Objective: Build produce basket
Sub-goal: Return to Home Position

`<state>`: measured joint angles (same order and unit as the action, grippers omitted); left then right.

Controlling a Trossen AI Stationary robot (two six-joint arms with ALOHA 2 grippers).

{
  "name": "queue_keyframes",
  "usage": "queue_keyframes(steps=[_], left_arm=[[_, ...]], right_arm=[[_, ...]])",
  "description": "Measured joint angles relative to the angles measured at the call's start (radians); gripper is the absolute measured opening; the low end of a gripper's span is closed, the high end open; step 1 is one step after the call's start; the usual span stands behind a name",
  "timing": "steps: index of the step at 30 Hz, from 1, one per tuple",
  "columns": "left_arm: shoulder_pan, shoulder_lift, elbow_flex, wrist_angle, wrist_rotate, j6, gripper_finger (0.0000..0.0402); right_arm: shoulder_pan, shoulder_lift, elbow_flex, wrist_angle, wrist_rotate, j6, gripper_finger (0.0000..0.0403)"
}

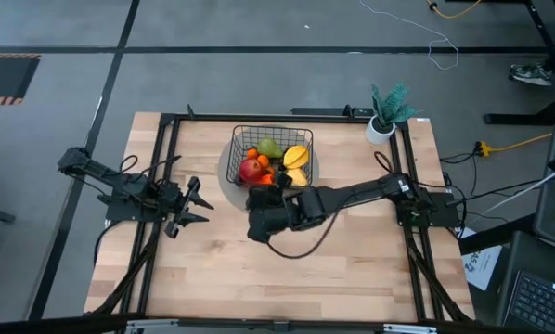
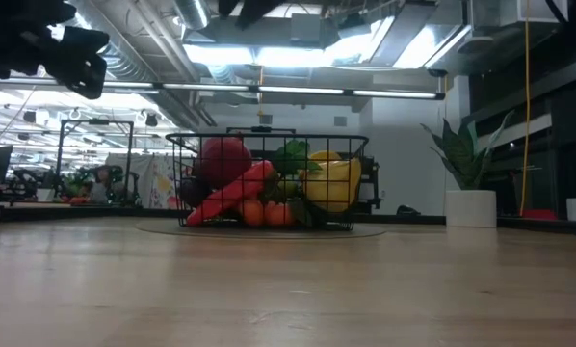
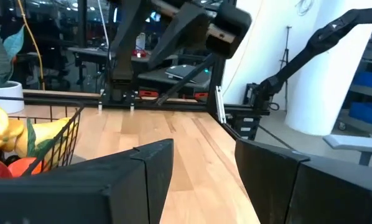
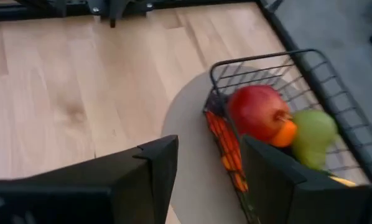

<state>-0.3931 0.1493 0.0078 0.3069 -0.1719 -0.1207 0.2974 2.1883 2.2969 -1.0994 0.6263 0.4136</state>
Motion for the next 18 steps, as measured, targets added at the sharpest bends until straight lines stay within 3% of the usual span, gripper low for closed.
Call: queue_keyframes(steps=[12, 18], left_arm=[[0.0, 0.0, 0.0, -0.006, 0.001, 0.001, 0.0163], [0.0, 0.0, 0.0, -0.008, 0.001, 0.0, 0.0163]], right_arm=[[-0.075, 0.001, -0.338, 0.229, -0.186, -0.136, 0.0165], [-0.11, -0.05, -0.586, 0.497, -0.317, -0.287, 0.0165]])
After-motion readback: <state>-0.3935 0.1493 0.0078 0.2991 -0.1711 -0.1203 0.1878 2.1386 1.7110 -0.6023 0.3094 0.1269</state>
